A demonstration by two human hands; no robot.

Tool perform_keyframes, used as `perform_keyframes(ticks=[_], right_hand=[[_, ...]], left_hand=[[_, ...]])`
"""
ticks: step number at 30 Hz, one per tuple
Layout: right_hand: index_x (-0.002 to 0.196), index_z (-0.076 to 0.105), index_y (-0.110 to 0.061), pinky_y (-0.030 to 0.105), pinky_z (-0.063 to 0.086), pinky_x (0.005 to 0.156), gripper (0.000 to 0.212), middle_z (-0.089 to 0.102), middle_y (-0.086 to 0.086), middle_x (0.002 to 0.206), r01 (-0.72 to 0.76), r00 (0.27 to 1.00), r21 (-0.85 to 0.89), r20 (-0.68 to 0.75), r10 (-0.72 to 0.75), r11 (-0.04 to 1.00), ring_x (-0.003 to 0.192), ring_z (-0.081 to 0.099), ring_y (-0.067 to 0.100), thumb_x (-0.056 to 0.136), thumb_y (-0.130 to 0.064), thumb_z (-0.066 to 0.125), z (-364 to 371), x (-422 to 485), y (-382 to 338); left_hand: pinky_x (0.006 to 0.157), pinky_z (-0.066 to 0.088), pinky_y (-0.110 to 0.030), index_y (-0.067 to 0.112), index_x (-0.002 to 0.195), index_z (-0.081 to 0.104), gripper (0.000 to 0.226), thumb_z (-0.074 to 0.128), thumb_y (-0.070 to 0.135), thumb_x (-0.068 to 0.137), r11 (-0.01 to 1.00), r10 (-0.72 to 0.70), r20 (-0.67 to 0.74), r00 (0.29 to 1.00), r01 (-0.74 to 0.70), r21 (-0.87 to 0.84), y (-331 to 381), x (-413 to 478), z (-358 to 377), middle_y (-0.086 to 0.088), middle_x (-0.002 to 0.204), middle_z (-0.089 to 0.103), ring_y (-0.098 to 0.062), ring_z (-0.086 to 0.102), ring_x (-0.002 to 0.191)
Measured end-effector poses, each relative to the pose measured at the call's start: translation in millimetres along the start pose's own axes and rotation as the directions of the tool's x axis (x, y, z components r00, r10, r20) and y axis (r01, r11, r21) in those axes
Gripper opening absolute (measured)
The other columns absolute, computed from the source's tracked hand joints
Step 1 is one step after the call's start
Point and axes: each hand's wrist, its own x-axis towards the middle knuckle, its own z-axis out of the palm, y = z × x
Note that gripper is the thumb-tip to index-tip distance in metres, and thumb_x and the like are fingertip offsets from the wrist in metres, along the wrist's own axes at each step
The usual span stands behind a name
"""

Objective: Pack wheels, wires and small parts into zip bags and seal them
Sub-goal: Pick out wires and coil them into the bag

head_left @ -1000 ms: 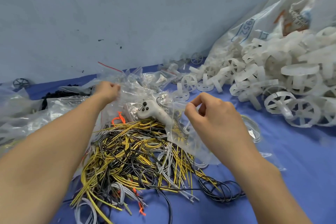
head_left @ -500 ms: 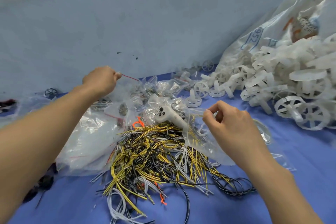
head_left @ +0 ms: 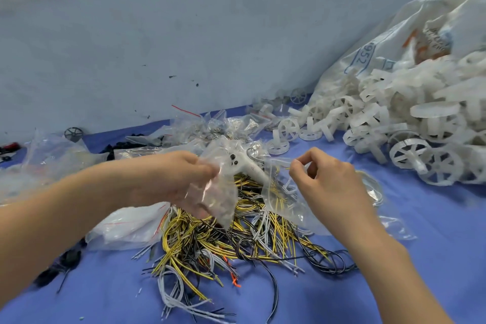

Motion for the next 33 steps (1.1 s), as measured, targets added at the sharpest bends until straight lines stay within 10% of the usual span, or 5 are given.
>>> perform_keyframes(ticks=[4, 10, 19, 28, 33], right_hand=[[0.075, 0.052, -0.029, 0.032, 0.035, 0.05, 0.021, 0.057, -0.007, 0.061, -0.001, 0.999, -0.006, -0.034, 0.001, 1.0, 0.06, 0.053, 0.013, 0.094, -0.039, 0.052, 1.3, -1.6, -3.0], [0.08, 0.055, -0.027, 0.035, 0.037, 0.055, 0.019, 0.06, -0.005, 0.066, 0.009, 0.997, -0.035, -0.07, -0.012, 0.999, 0.065, 0.056, 0.021, 0.093, -0.042, 0.051, 5.9, -4.6, -5.3], [0.082, 0.051, -0.031, 0.038, 0.043, 0.061, 0.016, 0.061, -0.003, 0.07, 0.1, 0.992, -0.074, -0.07, -0.105, 0.992, 0.074, 0.057, 0.026, 0.089, -0.045, 0.049, 14.9, -8.1, -9.3], [0.084, 0.054, -0.027, 0.037, 0.037, 0.059, 0.019, 0.063, -0.003, 0.072, 0.106, 0.994, -0.136, -0.027, -0.11, 0.985, 0.074, 0.055, 0.027, 0.09, -0.044, 0.048, 26.3, -9.3, -12.0], [0.088, 0.052, -0.027, 0.037, 0.041, 0.058, 0.019, 0.062, -0.002, 0.073, 0.11, 0.994, -0.186, 0.007, -0.11, 0.976, 0.073, 0.056, 0.029, 0.095, -0.043, 0.045, 39.1, -13.5, -18.0]], left_hand=[[0.067, 0.062, -0.044, -0.006, 0.102, 0.053, 0.028, 0.058, 0.021, 0.094, 0.843, 0.108, -0.035, 0.994, -0.11, -0.527, 5.0, -9.4, 45.8, -0.017, 0.071, 0.067, -0.021, 0.07, 0.056], [0.063, 0.06, -0.033, -0.012, 0.109, 0.057, 0.026, 0.048, 0.011, 0.102, 0.632, 0.111, -0.116, 0.987, -0.16, -0.758, 2.6, 27.4, 119.1, -0.02, 0.098, 0.066, -0.022, 0.074, 0.073], [0.043, 0.045, -0.015, 0.019, 0.054, 0.068, 0.054, 0.04, 0.027, 0.1, 0.706, 0.074, 0.182, 0.981, 0.077, -0.704, 24.7, 51.9, 153.0, 0.005, 0.054, 0.06, -0.007, 0.059, 0.046], [0.065, 0.037, -0.019, 0.02, 0.079, 0.065, 0.028, 0.047, 0.025, 0.101, 0.725, 0.097, 0.345, 0.934, 0.171, -0.667, 3.2, 47.8, 121.1, 0.005, 0.067, 0.043, -0.003, 0.032, 0.061], [0.091, 0.056, -0.034, -0.005, 0.125, 0.058, 0.038, 0.06, 0.021, 0.096, 0.787, 0.057, 0.097, 0.994, 0.015, -0.617, -51.4, 21.3, 51.4, -0.022, 0.119, 0.067, -0.03, 0.067, 0.11]])
